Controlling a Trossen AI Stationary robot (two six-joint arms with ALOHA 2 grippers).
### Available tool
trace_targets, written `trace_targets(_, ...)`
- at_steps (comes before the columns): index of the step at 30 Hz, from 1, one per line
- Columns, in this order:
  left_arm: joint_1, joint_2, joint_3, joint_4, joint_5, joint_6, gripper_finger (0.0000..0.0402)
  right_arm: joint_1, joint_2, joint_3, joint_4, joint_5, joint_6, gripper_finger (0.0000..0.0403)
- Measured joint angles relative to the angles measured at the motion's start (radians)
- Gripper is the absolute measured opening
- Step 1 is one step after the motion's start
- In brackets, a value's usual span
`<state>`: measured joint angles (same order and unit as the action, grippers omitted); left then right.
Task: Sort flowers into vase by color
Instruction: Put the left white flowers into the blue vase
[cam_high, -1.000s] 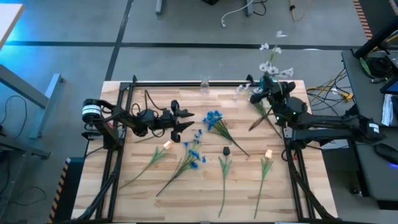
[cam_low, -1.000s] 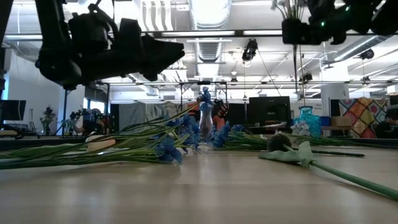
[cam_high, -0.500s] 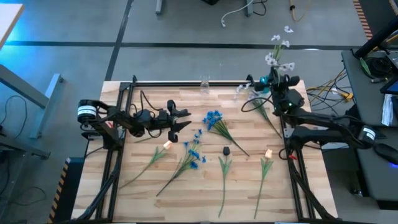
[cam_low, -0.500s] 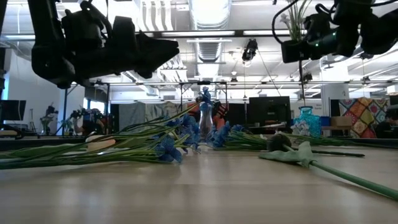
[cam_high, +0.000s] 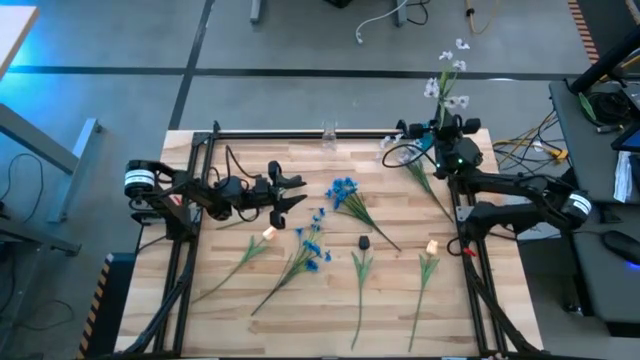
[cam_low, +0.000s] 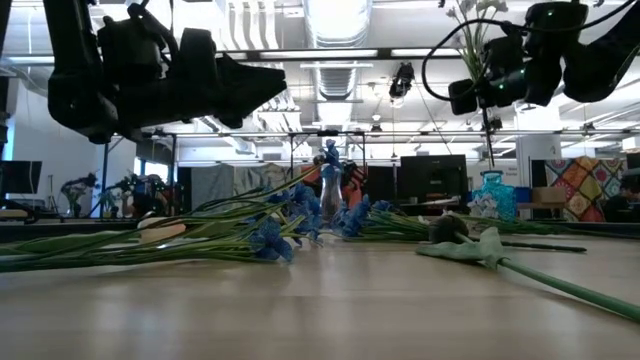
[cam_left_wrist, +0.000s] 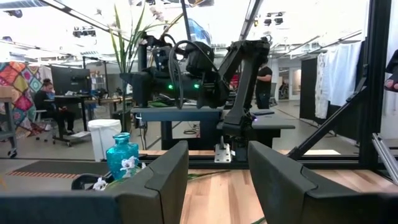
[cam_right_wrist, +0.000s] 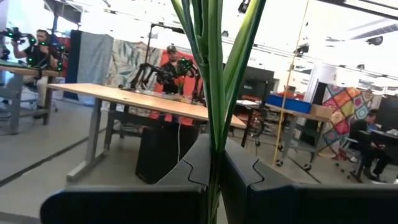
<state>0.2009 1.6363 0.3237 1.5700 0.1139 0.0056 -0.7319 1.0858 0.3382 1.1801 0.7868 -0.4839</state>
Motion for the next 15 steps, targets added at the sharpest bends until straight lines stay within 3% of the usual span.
trace_targets(15,0.000,0.000,0.000,-0.001,0.000,0.000,0.0152,-0.007,0.168,0.000,0.037,0.029,0.103,0.0013)
